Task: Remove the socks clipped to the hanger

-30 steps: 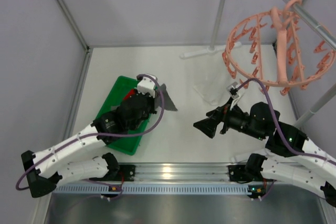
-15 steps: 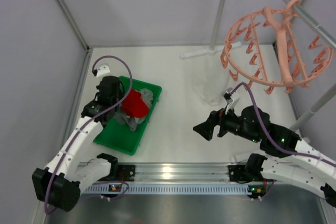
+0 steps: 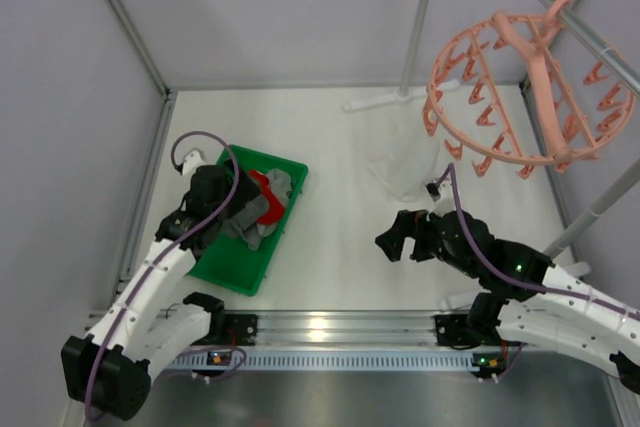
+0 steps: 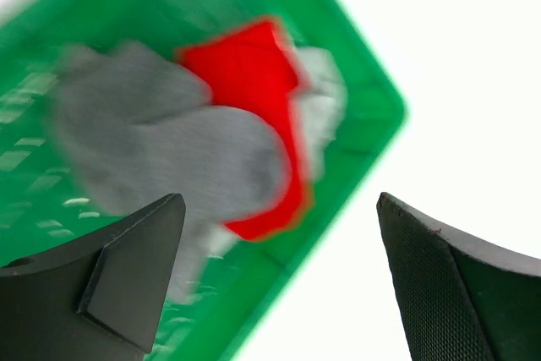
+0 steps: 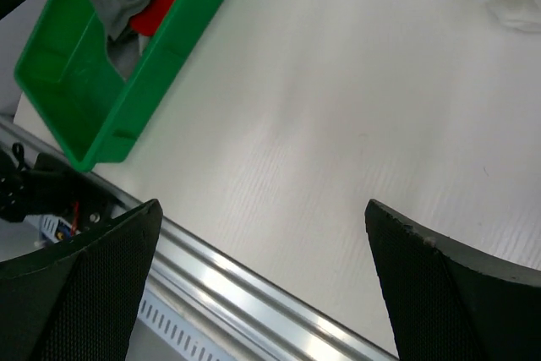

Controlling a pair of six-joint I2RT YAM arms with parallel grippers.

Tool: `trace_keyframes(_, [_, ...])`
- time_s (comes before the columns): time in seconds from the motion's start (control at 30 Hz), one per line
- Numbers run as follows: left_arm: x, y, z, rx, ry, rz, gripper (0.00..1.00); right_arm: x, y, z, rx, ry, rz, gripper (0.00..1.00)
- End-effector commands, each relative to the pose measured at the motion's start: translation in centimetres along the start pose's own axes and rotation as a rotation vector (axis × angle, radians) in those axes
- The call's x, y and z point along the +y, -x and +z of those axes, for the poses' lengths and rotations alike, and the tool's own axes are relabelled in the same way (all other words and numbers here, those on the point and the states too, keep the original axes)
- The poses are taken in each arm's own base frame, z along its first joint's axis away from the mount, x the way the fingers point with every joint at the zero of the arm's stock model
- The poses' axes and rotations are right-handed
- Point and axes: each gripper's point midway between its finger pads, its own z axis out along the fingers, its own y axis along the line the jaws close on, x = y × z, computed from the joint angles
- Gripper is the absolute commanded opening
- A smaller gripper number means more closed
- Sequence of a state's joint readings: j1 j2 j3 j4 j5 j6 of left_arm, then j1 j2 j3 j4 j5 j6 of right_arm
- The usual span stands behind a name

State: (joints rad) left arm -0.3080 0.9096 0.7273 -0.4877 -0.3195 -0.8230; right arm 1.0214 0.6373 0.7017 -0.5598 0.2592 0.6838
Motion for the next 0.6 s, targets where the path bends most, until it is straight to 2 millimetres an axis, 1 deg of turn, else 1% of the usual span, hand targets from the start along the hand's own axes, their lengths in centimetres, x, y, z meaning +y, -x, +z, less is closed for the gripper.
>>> trace_keyframes(0.0, [-5.9,-1.2,-1.7,0.105,-0.304,-0.167,0.98,-2.7,-0.4,0.6,-0.050,-0.142,0.093,1.00])
trace_keyframes(0.03, [-8.4,-2.9,-3.1,0.222,-0.452,-0.186,0.98,-2.6,-0.6,0.8,-0.055,-0.132,0.108,0.99])
trace_keyframes(0.07, [-9.9,-3.8,-3.7,0.274,-0.543,-0.187,0.98,-2.9,-1.4,1.2,-0.055,-0.121,0.115,0.99])
trace_keyframes(0.1, [-10.5,-5.3,-4.0,0.330,-0.617,-0.187,0.98,-2.3,-1.1,1.6,-0.080,-0.081,0.142,0.99])
trace_keyframes(0.13, [-13.4,-5.4,-6.1,0.359,-0.782,-0.189,0.98,-2.4,-1.4,1.8,-0.086,-0.076,0.158,0.99])
trace_keyframes(0.17, [-14.0,-6.4,-6.4,0.392,-0.811,-0.171,0.99,-3.2,-2.5,2.3,-0.076,-0.091,0.171,0.99])
trace_keyframes(0.2, [-15.1,-6.7,-7.0,0.386,-0.845,-0.142,0.98,-3.5,-2.6,2.3,-0.096,-0.098,0.207,1.00])
trace_keyframes(0.23, [-16.4,-8.9,-8.7,0.411,-0.897,-0.049,0.98,-3.9,-2.9,2.5,-0.106,-0.105,0.223,1.00])
trace_keyframes(0.27, [-17.1,-10.1,-8.9,0.406,-0.895,-0.013,0.98,-4.8,-3.7,2.8,-0.105,-0.126,0.235,0.99])
trace_keyframes(0.3, [-18.0,-11.1,-10.0,0.419,-0.938,0.024,0.98,-5.3,-3.9,2.9,-0.115,-0.144,0.263,1.00])
trace_keyframes(0.33, [-18.9,-13.8,-12.4,0.481,-1.003,0.083,0.98,-5.6,-4.3,3.0,-0.115,-0.148,0.273,0.99])
trace_keyframes(0.37, [-19.8,-14.7,-13.4,0.493,-1.056,0.090,0.98,-6.2,-5.0,3.2,-0.115,-0.155,0.281,0.99])
trace_keyframes(0.4, [-19.6,-15.9,-14.0,0.513,-1.082,0.100,0.98,-6.4,-5.3,3.3,-0.117,-0.156,0.301,0.99])
trace_keyframes(0.43, [-19.7,-16.8,-16.0,0.527,-1.143,0.106,0.98,-6.3,-5.4,3.4,-0.124,-0.142,0.313,0.99])
trace_keyframes(0.47, [-19.0,-17.4,-16.2,0.519,-1.164,0.096,0.98,-6.6,-6.1,3.5,-0.121,-0.136,0.322,1.00])
trace_keyframes(0.53, [-18.2,-17.5,-17.5,0.516,-1.221,0.068,0.98,-6.3,-6.5,3.7,-0.117,-0.096,0.331,0.99])
trace_keyframes(0.57, [-17.8,-16.3,-18.8,0.483,-1.274,0.037,0.98,-5.9,-6.2,3.7,-0.149,-0.050,0.342,0.99])
